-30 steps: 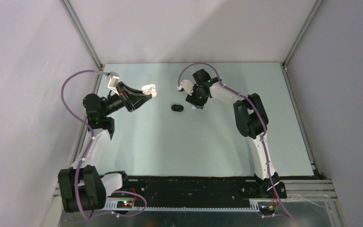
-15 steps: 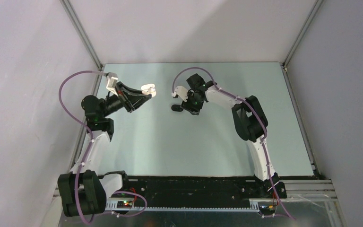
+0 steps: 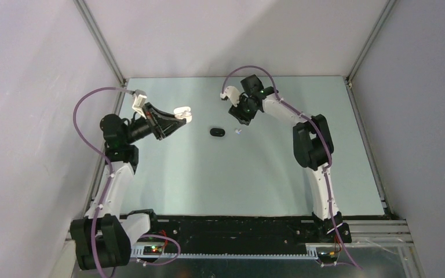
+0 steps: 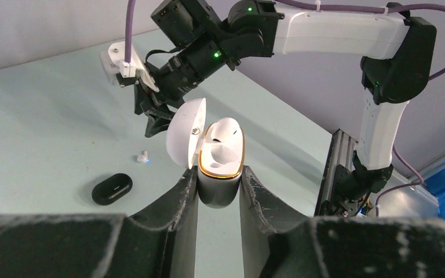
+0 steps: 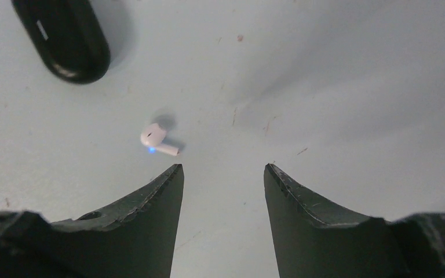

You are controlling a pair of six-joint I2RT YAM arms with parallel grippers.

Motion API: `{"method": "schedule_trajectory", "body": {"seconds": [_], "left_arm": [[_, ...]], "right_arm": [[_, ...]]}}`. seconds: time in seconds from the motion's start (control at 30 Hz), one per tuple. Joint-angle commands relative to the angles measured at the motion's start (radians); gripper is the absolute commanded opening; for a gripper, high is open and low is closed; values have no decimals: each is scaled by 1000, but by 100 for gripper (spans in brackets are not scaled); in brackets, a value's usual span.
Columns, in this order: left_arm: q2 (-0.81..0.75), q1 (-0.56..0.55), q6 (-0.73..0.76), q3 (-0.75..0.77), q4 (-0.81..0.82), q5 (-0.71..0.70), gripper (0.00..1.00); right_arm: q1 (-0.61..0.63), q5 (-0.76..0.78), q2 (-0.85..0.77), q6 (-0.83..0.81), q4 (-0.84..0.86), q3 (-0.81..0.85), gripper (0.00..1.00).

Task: Insert the wireless bluetooth earbuds into the charging case
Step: Move the left earbud to the center of the board.

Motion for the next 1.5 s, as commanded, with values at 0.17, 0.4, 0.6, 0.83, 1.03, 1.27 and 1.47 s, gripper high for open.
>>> {"method": "schedule_trajectory", "body": {"seconds": [0.17, 0.4, 0.6, 0.83, 1.03, 1.27, 1.47], "left_arm": [[-39, 9, 98, 82, -143, 15, 0], [-30, 7, 98, 87, -141, 19, 0], [-36, 8, 86, 60, -106, 16, 0], [-49, 10, 60, 28, -63, 9, 0], [-51, 9, 60, 23, -61, 9, 0], [-46, 10, 57, 16, -58, -1, 0], [-45, 10, 87, 37, -114, 2, 0]], "right_arm": [[3, 31, 82, 9, 40, 71, 57], [10, 51, 74, 0, 34, 33, 57], [32, 44, 25, -9, 16, -56, 57], [66, 38, 8, 7, 1, -77, 57], [68, -6, -31, 36, -13, -53, 57], [27, -24, -16, 62, 13, 7, 56], [23, 21, 64, 82, 37, 89, 54]]}}
